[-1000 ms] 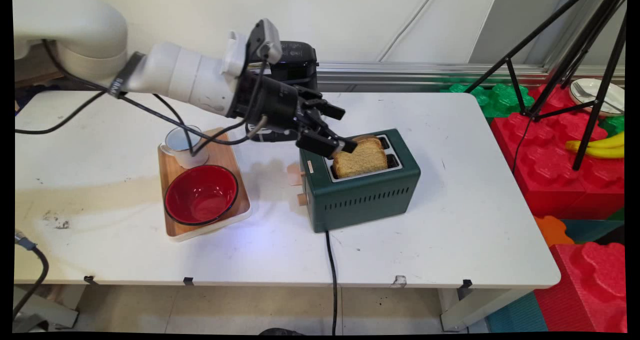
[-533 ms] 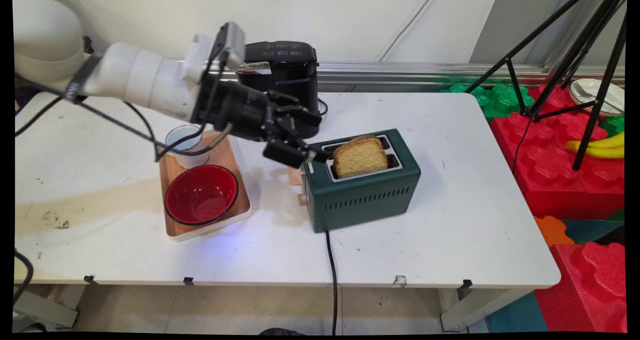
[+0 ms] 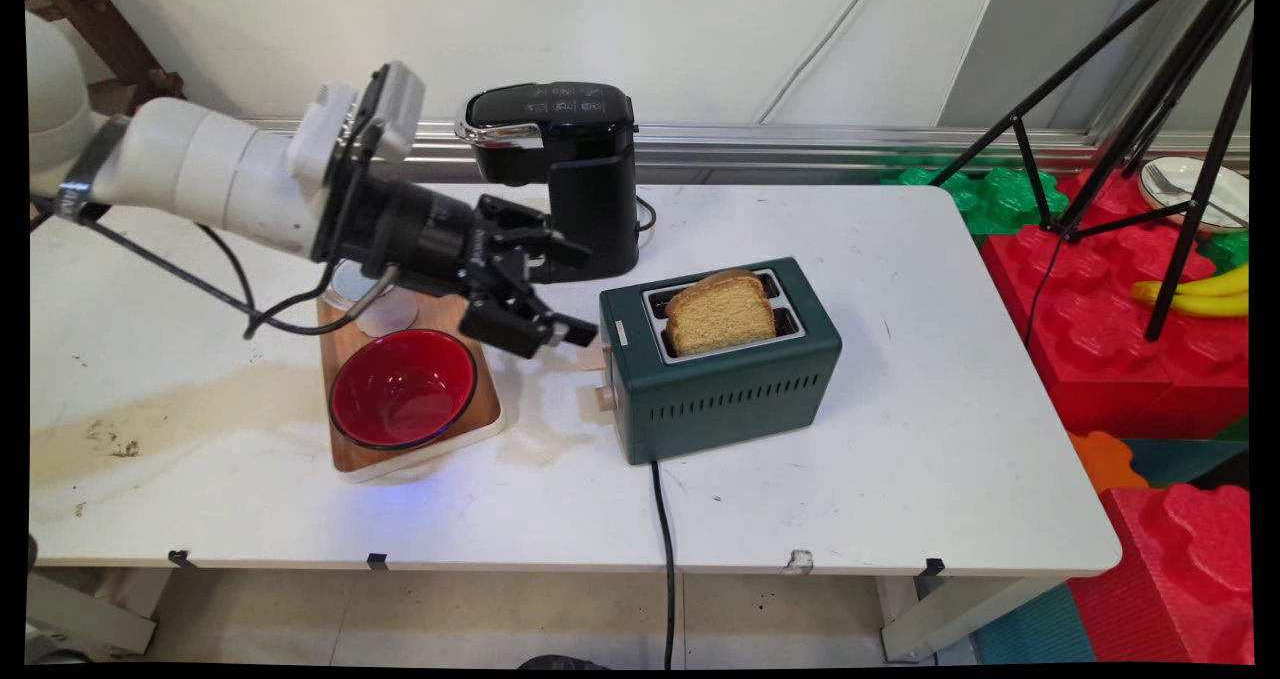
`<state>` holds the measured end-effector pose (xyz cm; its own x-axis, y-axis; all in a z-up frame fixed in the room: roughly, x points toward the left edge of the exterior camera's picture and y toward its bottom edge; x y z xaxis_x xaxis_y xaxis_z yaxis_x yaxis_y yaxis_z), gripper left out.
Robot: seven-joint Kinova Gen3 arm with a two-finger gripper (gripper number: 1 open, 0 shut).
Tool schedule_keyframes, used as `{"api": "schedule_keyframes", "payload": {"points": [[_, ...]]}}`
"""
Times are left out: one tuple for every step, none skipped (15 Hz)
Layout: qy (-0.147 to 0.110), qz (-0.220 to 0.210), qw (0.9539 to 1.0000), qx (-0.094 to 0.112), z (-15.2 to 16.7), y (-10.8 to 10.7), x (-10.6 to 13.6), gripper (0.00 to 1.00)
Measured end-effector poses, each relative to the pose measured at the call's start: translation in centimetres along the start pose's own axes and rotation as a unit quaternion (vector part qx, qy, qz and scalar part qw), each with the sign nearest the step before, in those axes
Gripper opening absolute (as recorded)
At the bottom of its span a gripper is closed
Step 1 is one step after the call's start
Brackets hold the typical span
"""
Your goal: Press the toaster switch
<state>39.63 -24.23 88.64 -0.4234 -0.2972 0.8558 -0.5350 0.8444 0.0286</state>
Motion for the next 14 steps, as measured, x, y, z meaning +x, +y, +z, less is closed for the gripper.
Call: {"api": "schedule_keyframes", "payload": {"points": [[-0.002, 0.001, 1.0000, 0.000, -0.3, 0.0, -0.3, 1.00], [-0.005, 0.002, 1.0000, 0.001, -0.6, -0.1, -0.7, 1.00], [-0.007, 0.003, 1.0000, 0.001, -0.8, -0.1, -0.9, 1.00], [-0.010, 0.004, 0.9999, 0.001, -1.0, -0.2, -1.3, 1.00], [-0.011, 0.004, 0.9999, 0.001, -1.1, -0.3, -1.6, 1.00], [-0.013, 0.005, 0.9999, 0.001, -1.3, -0.4, -1.9, 1.00], [-0.015, 0.005, 0.9999, 0.002, -1.4, -0.5, -2.3, 1.00], [-0.016, 0.006, 0.9999, 0.002, -1.6, -0.6, -2.5, 1.00], [-0.016, 0.007, 0.9999, 0.003, -1.6, -0.7, -2.7, 0.00], [-0.016, 0.008, 0.9998, 0.003, -1.7, -0.8, -2.8, 0.00], [-0.016, 0.008, 0.9998, 0.003, -1.7, -0.9, -3.0, 0.00], [-0.018, 0.008, 0.9998, 0.003, -1.7, -0.9, -3.2, 0.00], [-0.019, 0.008, 0.9998, 0.002, -1.7, -1.0, -3.3, 0.00], [-0.022, 0.008, 0.9997, 0.001, -1.7, -1.0, -3.6, 0.00]]}}
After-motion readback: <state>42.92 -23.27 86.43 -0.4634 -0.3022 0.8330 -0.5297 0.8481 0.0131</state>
